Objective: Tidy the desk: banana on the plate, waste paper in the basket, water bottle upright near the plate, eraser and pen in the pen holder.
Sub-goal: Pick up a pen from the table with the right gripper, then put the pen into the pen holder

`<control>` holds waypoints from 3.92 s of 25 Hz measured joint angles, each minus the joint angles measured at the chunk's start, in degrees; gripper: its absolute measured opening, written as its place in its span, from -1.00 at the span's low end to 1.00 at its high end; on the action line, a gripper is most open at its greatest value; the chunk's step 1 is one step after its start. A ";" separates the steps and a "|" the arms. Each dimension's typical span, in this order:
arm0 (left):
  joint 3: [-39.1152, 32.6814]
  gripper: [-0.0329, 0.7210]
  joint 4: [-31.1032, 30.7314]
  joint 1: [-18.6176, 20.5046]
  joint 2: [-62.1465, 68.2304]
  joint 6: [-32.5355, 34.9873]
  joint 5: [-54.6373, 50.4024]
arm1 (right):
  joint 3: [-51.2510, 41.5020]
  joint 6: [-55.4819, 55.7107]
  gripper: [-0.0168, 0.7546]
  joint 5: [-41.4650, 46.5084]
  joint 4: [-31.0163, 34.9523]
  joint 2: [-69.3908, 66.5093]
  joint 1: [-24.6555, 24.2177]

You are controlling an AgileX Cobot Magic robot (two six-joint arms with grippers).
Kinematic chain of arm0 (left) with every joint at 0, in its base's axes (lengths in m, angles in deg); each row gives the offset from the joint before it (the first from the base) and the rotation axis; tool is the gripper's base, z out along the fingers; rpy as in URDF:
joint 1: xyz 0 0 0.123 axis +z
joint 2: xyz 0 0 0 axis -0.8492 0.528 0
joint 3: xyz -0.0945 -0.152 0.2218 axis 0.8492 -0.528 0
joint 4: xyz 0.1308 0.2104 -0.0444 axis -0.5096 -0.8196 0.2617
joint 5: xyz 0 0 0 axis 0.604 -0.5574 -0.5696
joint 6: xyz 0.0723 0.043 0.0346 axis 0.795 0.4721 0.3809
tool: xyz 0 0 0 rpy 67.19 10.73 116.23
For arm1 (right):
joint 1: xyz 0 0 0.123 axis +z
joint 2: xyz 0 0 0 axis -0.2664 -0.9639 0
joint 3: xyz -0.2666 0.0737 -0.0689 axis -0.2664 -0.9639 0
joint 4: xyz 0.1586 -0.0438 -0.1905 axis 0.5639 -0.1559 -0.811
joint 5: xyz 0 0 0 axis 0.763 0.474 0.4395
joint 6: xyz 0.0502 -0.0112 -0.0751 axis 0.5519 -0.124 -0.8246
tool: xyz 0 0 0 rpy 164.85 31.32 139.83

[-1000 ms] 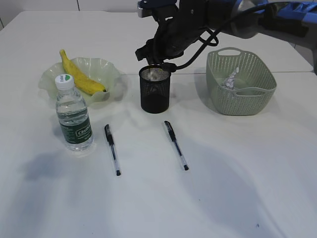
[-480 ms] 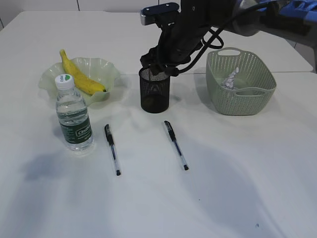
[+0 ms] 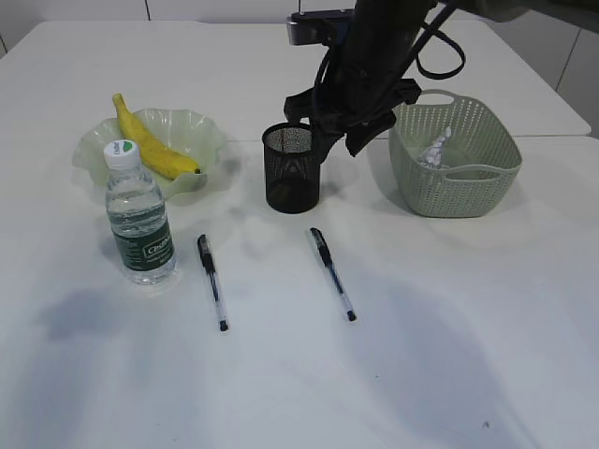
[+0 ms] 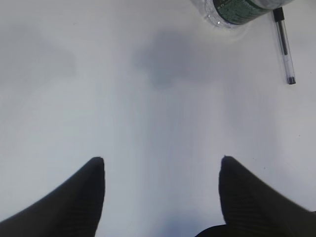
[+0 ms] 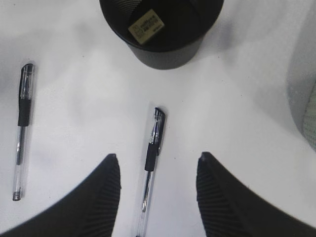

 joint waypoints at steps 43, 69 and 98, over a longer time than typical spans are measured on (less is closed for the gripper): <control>0.00 0.44 0.10 0.00 0.00 0.00 1.39 | 0.00 12.80 0.02 0.31 -7.96 -14.94 4.30; 0.00 0.37 0.10 0.00 0.00 0.00 1.63 | 0.00 11.59 -0.81 0.08 -6.65 -15.67 4.30; 0.00 0.35 0.10 0.00 0.00 0.00 1.73 | 0.00 6.56 -0.82 -22.77 -13.15 1.64 4.30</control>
